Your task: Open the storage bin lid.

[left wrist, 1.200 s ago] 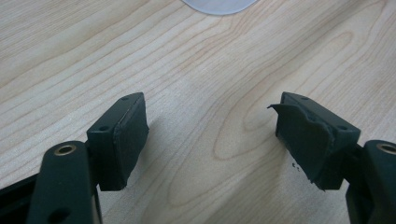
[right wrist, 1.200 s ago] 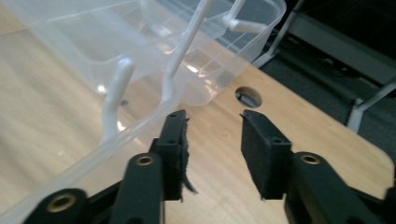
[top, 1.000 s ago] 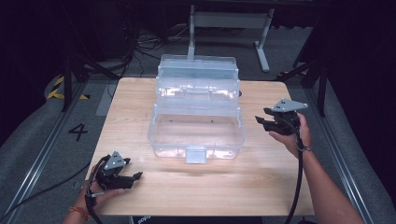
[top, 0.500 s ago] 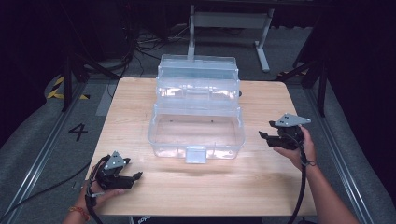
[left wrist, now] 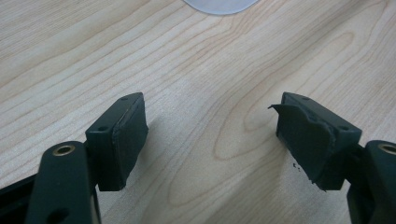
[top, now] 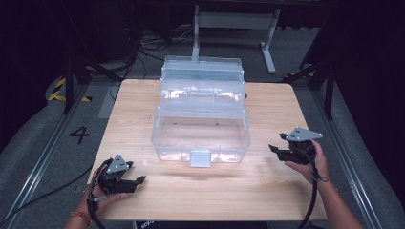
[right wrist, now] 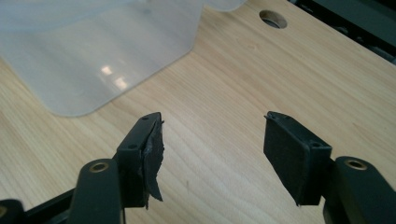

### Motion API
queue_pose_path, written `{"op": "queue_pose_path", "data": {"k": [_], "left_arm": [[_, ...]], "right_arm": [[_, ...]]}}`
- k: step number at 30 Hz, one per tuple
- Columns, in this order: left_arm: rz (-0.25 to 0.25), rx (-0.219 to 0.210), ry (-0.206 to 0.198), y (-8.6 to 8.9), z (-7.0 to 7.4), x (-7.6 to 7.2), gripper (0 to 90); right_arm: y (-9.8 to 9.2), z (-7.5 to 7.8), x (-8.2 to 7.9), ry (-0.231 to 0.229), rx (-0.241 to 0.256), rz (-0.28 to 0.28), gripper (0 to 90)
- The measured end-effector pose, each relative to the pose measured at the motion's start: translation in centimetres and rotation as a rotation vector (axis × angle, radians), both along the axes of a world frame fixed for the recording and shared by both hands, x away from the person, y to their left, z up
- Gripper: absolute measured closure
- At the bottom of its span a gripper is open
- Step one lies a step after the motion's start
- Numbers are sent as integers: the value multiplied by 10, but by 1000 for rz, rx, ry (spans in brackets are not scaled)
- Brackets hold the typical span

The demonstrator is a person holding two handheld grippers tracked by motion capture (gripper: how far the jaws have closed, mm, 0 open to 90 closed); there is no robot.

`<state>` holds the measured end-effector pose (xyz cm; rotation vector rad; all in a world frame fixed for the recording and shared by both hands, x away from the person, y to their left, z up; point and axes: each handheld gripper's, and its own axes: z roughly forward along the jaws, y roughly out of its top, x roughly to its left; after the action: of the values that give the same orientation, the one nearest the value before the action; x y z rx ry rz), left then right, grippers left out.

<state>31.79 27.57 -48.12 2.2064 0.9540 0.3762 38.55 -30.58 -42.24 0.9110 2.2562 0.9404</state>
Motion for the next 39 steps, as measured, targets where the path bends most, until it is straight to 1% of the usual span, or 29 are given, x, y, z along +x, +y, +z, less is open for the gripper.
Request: {"op": "queue_pose_path", "data": {"k": [2, 4, 5, 6, 11, 13, 17, 19, 21, 23, 24, 25, 26, 28, 29, 30, 31, 34, 36, 39], "left_arm": [[0, 0, 0, 0, 0, 0, 252], [-2, 1, 0, 0, 0, 0, 251], [-2, 1, 2, 0, 0, 0, 250], [-2, 1, 2, 0, 0, 0, 250], [-2, 0, 2, 0, 0, 0, 250], [-1, 0, 2, 0, 0, 0, 249], [-1, -1, 4, 0, 0, 0, 248], [-2, -1, 4, 0, 0, 0, 247], [-1, 0, 4, 0, 0, 0, 246], [0, 1, 3, 0, 0, 0, 246], [0, 1, 3, 0, 0, 0, 246], [-1, 2, 3, 0, 0, 0, 245], [0, 2, 3, 0, 0, 0, 244], [-4, 1, 2, 0, 0, 1, 243], [-9, 5, 0, 0, 0, 1, 242], [-8, 7, -1, 0, 0, 1, 241], [-12, 12, 0, 0, 1, 2, 241], [-11, 11, 1, 0, 1, 2, 240], [-11, 12, 0, 0, 1, 2, 240], [-12, 11, 0, 0, 1, 2, 239]], "right_arm": [[-3, -4, -3, 7, -1, -2, 376], [-6, -8, -7, 11, -14, -4, 374], [-8, -12, -10, 18, -19, -3, 371], [-8, -12, -10, 18, -19, -3, 371], [-17, -24, -17, 48, -12, -14, 355], [-19, -29, -21, 44, -18, -20, 346], [-26, -36, -28, 50, 19, -16, 323], [-28, -39, -30, 60, 23, -17, 310], [-29, -43, -33, 66, 18, -33, 290], [-32, -47, -35, 76, 36, -36, 279], [-32, -47, -35, 76, 36, -36, 279], [-33, -50, -37, 82, 47, -42, 263], [-34, -53, -38, 91, 47, -43, 241], [-34, -57, -39, 116, 48, -54, 229], [-35, -60, -40, 120, 58, -53, 224], [-37, -62, -41, 124, 84, -49, 223], [-38, -63, -42, 132, 100, -48, 224], [-40, -64, -41, 144, 120, -46, 220], [-42, -64, -38, 170, 138, -56, 201], [-41, -64, -38, 171, 137, -56, 196]]}}
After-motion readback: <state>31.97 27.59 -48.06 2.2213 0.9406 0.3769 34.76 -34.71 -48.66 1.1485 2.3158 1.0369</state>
